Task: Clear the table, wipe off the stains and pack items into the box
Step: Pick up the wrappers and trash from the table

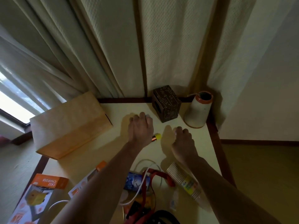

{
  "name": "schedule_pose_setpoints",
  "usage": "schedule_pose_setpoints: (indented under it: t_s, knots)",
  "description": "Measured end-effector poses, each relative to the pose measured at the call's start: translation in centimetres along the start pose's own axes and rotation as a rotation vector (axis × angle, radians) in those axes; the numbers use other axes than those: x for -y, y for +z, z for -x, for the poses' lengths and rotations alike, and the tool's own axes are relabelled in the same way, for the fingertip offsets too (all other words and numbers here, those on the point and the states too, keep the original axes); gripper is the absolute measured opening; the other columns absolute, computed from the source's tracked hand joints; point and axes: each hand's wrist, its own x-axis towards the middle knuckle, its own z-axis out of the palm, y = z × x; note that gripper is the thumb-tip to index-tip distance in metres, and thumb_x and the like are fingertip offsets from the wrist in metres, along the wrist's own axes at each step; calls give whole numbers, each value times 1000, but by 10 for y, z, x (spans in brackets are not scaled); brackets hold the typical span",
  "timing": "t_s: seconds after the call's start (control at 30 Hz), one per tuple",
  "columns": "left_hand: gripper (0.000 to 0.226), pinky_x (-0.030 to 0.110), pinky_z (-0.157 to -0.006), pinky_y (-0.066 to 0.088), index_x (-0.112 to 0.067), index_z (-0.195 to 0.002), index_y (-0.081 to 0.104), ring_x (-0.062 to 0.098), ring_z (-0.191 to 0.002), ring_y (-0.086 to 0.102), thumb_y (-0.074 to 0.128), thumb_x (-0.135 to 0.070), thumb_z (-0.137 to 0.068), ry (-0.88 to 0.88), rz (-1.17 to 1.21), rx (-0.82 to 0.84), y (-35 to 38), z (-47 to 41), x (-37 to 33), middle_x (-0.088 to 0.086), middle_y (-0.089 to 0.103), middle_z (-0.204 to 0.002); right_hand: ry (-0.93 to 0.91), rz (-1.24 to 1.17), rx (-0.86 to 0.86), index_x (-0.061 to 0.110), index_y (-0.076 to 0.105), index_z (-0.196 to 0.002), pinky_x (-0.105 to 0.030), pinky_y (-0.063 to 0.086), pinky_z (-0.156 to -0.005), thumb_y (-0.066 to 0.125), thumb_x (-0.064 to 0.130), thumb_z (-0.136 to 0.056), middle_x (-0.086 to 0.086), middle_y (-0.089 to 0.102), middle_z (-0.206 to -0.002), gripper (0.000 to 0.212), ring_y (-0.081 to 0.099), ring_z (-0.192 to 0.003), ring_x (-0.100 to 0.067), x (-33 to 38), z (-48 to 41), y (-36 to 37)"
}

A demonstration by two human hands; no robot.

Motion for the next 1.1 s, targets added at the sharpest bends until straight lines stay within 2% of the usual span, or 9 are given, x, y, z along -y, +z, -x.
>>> schedule_pose_setpoints:
  t_s: [0.1, 0.2, 0.3, 0.47, 0.63, 0.77, 0.9, 1.0, 1.1]
  knots:
    - [37, 49, -78, 46, -6, -130, 58, 40, -93, 57, 33, -14, -104, -99, -78, 166, -2, -17, 25, 20, 60, -108, 8, 139, 44, 13, 44, -134, -48, 43, -95, 39, 37, -103, -15, 47, -122, 39, 48, -113, -33, 9, -12, 6]
    - [39, 45, -98, 44, -11, -141, 46, 40, -119, 48, 37, -21, -104, -113, -157, 234, 8, -29, 37, 19, 50, -129, 13, 189, 72, 11, 35, -147, -47, 39, -97, 43, 29, -101, -16, 42, -128, 50, 43, -115, -34, 10, -22, 15]
    - [40, 39, -95, 45, -12, -141, 46, 32, -117, 50, 49, -25, -104, -142, -20, 191, 21, -40, 50, 16, 47, -132, -8, 278, 81, 12, 28, -152, -45, 38, -98, 54, 21, -92, -16, 39, -134, 67, 41, -117, -35, 8, -26, 20]
    - [51, 51, -95, 47, -13, -153, 33, 42, -119, 51, 50, -23, -106, -130, 28, 245, 35, -45, 51, 25, 38, -146, -38, 314, 69, 17, 36, -145, -45, 36, -97, 57, 17, -88, -15, 38, -132, 61, 39, -117, -35, 9, -25, 27]
    - [46, 45, -77, 52, -10, -134, 55, 40, -105, 57, 27, -33, -106, 56, -96, 231, 53, -32, 46, 24, 51, -129, -14, 301, 52, 7, 36, -143, -47, 38, -97, 55, 23, -91, -19, 41, -133, 58, 42, -118, -38, 14, -21, 30]
    - [29, 41, -75, 52, -7, -129, 52, 35, -99, 63, 53, -16, -101, -30, -36, 230, 52, -27, 40, 22, 58, -121, 26, 278, 16, 6, 42, -138, -45, 41, -92, 55, 18, -90, -18, 47, -127, 51, 48, -111, -37, 15, -20, 38]
    - [32, 40, -84, 47, -1, -125, 48, 36, -109, 60, 54, 1, -94, -217, 278, 302, 39, -33, 39, 21, 59, -120, 21, 220, 90, 11, 40, -139, -44, 39, -95, 57, 16, -89, -14, 47, -129, 53, 48, -115, -34, 16, -18, 33]
    - [28, 33, -73, 42, -1, -117, 51, 34, -101, 62, 49, 9, -91, -367, 524, 298, 6, -28, 42, 20, 60, -116, -61, 167, 121, 16, 40, -141, -43, 39, -95, 55, 13, -86, -10, 50, -126, 57, 49, -114, -31, 20, -8, 23]
    - [22, 31, -59, 38, -7, -110, 53, 29, -81, 61, 44, 6, -94, -295, 554, 237, -44, 0, 45, 11, 61, -101, -131, 94, 113, 21, 48, -135, -44, 42, -93, 51, 13, -88, -7, 54, -121, 48, 52, -110, -29, 33, 14, 10]
